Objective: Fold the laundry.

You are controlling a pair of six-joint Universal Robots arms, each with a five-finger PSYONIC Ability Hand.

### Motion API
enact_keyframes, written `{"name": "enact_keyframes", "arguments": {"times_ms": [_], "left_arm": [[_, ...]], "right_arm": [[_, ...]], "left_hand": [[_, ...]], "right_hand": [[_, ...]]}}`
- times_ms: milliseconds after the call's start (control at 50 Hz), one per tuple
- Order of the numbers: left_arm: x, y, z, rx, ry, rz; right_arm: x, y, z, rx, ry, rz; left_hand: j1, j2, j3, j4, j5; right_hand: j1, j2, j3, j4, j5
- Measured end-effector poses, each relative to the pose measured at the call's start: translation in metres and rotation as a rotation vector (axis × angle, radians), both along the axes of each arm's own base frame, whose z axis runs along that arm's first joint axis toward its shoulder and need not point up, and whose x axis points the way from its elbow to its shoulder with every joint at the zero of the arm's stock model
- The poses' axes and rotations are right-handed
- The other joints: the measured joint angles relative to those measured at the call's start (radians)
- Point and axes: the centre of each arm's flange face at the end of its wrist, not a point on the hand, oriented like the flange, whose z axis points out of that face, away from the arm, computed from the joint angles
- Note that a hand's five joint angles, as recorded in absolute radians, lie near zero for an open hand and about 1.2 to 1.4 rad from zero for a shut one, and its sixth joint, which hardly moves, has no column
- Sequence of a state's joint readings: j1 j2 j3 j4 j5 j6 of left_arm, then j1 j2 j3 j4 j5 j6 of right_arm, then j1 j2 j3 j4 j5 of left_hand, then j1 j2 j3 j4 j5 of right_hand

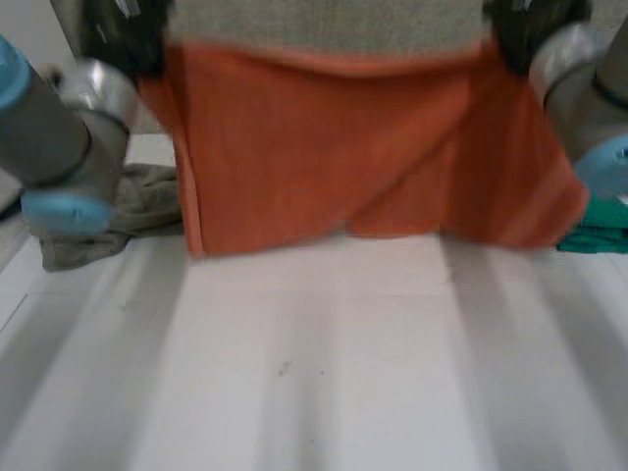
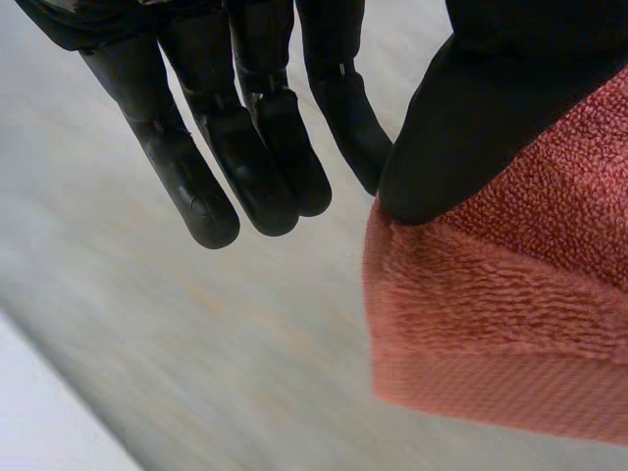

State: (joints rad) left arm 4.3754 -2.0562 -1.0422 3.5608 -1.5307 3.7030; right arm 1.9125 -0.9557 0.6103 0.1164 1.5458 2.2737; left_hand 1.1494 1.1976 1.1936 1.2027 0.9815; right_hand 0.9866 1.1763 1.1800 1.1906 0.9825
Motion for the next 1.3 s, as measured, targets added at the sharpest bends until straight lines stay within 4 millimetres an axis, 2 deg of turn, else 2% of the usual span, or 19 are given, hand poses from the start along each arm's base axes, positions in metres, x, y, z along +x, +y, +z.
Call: {"name": "enact_keyframes", "arguments": {"times_ms": [80, 140, 200, 240, 440, 460, 500, 540, 560, 640, 660, 720, 800, 820, 860, 940, 1120, 1160, 1300], "left_arm": [[0.003, 0.014, 0.07, -0.276, 0.12, 0.007], [0.007, 0.025, 0.084, -0.337, 0.146, 0.006], [0.009, 0.031, 0.075, -0.319, 0.138, 0.004], [0.01, 0.032, 0.062, -0.282, 0.123, 0.004], [0.02, 0.06, -0.088, 0.151, -0.063, -0.035], [0.02, 0.062, -0.092, 0.163, -0.068, -0.038], [0.023, 0.073, -0.129, 0.27, -0.116, -0.06], [0.024, 0.075, -0.135, 0.286, -0.123, -0.064], [0.026, 0.081, -0.159, 0.357, -0.152, -0.076], [0.028, 0.084, -0.176, 0.409, -0.174, -0.077], [0.029, 0.083, -0.177, 0.414, -0.176, -0.075], [0.031, 0.081, -0.176, 0.415, -0.175, -0.065], [0.035, 0.08, -0.169, 0.409, -0.169, -0.055], [0.037, 0.081, -0.164, 0.408, -0.164, -0.05], [0.039, 0.082, -0.16, 0.411, -0.16, -0.047], [0.042, 0.086, -0.156, 0.43, -0.16, -0.042], [0.05, 0.086, -0.155, 0.454, -0.163, -0.025], [0.051, 0.085, -0.155, 0.456, -0.162, -0.019], [0.052, 0.084, -0.156, 0.456, -0.161, -0.018]], "right_arm": [[0.006, 0.01, 0.06, -0.264, -0.118, 0.026], [0.006, 0.018, 0.067, -0.299, -0.139, 0.037], [0.005, 0.022, 0.055, -0.256, -0.128, 0.042], [0.004, 0.026, 0.041, -0.206, -0.11, 0.042], [-0.018, 0.079, -0.107, 0.318, 0.067, 0.035], [-0.019, 0.081, -0.111, 0.331, 0.07, 0.035], [-0.023, 0.094, -0.139, 0.417, 0.086, 0.039], [-0.024, 0.098, -0.149, 0.448, 0.09, 0.04], [-0.025, 0.106, -0.174, 0.514, 0.093, 0.045], [-0.026, 0.108, -0.195, 0.566, 0.082, 0.044], [-0.026, 0.107, -0.196, 0.566, 0.073, 0.043], [-0.026, 0.104, -0.19, 0.547, 0.043, 0.041], [-0.027, 0.099, -0.169, 0.495, 0.004, 0.04], [-0.03, 0.095, -0.149, 0.456, -0.018, 0.037], [-0.035, 0.092, -0.135, 0.444, -0.022, 0.032], [-0.049, 0.08, -0.123, 0.496, 0.008, 0.024], [-0.065, 0.053, -0.136, 0.643, 0.177, 0.098], [-0.067, 0.041, -0.151, 0.663, 0.308, 0.156], [-0.068, 0.023, -0.182, 0.68, 0.418, 0.204]], "left_hand": [[0.0, 0.0, 0.0, 0.0, 0.0], [0.0, 0.0, 0.0, 0.0, 0.0], [0.0, 0.0, 0.0, 0.0, 0.0], [0.0, 0.0, 0.0, 0.0, 0.0], [0.0, 0.0, 0.0, 0.0, 0.0], [0.0, 0.0, 0.0, 0.0, 0.0], [0.0, 0.0, 0.0, 0.0, 0.0], [0.0, 0.0, 0.0, 0.0, 0.0], [0.0, 0.0, 0.0, 0.0, 0.0], [0.0, 0.0, 0.0, 0.0, 0.0], [0.0, 0.0, 0.0, 0.0, 0.0], [0.0, 0.0, 0.0, 0.0, 0.0], [0.0, 0.0, 0.0, 0.0, 0.0], [0.0, 0.0, 0.0, 0.0, 0.0], [0.0, 0.0, 0.0, 0.0, 0.0], [0.0, 0.0, 0.0, 0.0, 0.0], [0.0, 0.0, 0.0, 0.0, 0.0], [0.0, 0.0, 0.0, 0.0, 0.0], [0.0, 0.0, 0.0, 0.0, 0.0]], "right_hand": [[0.0, 0.0, 0.0, 0.0, 0.006], [0.0, 0.0, 0.0, 0.0, 0.011], [0.0, 0.0, 0.0, 0.0, 0.013], [0.0, 0.0, 0.0, 0.0, 0.013], [0.0, 0.0, 0.004, 0.0, 0.013], [0.0, 0.0, 0.004, 0.0, 0.013], [0.0, 0.0, 0.004, 0.0, 0.013], [0.0, 0.0, 0.004, 0.0, 0.013], [0.0, 0.0, 0.004, 0.0, 0.013], [-0.333, -0.368, -0.368, -0.375, -0.327], [-0.56, -0.607, -0.604, -0.611, -0.566], [-0.77, -0.906, -0.913, -0.922, -0.88], [-0.787, -0.955, -0.964, -0.959, -0.925], [-0.787, -0.957, -0.965, -0.959, -0.926], [-0.787, -0.957, -0.965, -0.959, -0.927], [-0.787, -0.957, -0.965, -0.959, -0.927], [-0.787, -0.957, -0.965, -0.959, -0.927], [-0.787, -0.957, -0.965, -0.959, -0.927], [-0.778, -0.901, -0.902, -0.911, -0.877]]}}
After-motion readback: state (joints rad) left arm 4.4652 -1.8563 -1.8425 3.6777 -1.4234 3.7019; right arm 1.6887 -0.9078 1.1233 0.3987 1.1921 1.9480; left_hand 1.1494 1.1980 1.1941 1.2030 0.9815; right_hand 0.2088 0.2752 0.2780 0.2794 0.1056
